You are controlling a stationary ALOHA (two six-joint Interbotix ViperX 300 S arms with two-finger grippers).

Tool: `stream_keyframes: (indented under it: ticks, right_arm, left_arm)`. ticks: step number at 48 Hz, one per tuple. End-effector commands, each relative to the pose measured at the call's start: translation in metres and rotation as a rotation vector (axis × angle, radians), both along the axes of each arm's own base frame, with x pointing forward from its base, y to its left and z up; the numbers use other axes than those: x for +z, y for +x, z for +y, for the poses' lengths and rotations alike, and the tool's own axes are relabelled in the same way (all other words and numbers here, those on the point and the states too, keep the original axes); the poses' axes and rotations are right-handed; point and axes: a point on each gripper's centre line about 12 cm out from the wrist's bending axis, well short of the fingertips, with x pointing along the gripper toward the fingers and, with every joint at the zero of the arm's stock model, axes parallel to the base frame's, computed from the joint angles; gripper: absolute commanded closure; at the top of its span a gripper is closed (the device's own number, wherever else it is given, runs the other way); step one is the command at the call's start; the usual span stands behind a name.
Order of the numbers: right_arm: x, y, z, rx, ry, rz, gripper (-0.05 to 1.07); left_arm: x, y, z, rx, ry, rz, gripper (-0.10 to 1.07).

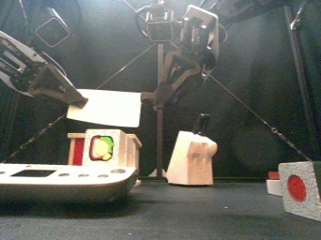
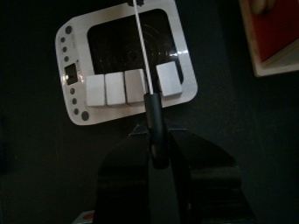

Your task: Cut sushi roll

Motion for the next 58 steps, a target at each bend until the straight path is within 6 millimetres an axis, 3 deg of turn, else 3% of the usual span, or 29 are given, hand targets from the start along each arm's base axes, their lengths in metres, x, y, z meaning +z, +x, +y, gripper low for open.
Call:
stream_keyframes:
  ticks: [1, 10, 29, 58]
  right_arm:
    - [0.020, -0.001, 0.002, 0.004, 0.006, -0.052, 0.68]
    - [0.014, -0.005, 0.013, 0.030, 0.008, -0.035, 0.68]
    - [0.001, -0.007, 0.018, 0.036, 0.020, -0.010, 0.68]
    - [0.000, -0.007, 0.019, 0.034, 0.028, -0.012, 0.68]
  left_arm:
    - [0.004, 0.004, -0.011, -0.043, 0.005, -0.017, 0.74]
    - [-0.007, 0.005, -0.024, -0.088, 0.016, 0.025, 0.74]
    - [-0.023, 0.012, -0.026, -0.085, 0.026, 0.082, 0.74]
    - [-0.025, 0.012, -0.026, -0.081, 0.021, 0.088, 0.74]
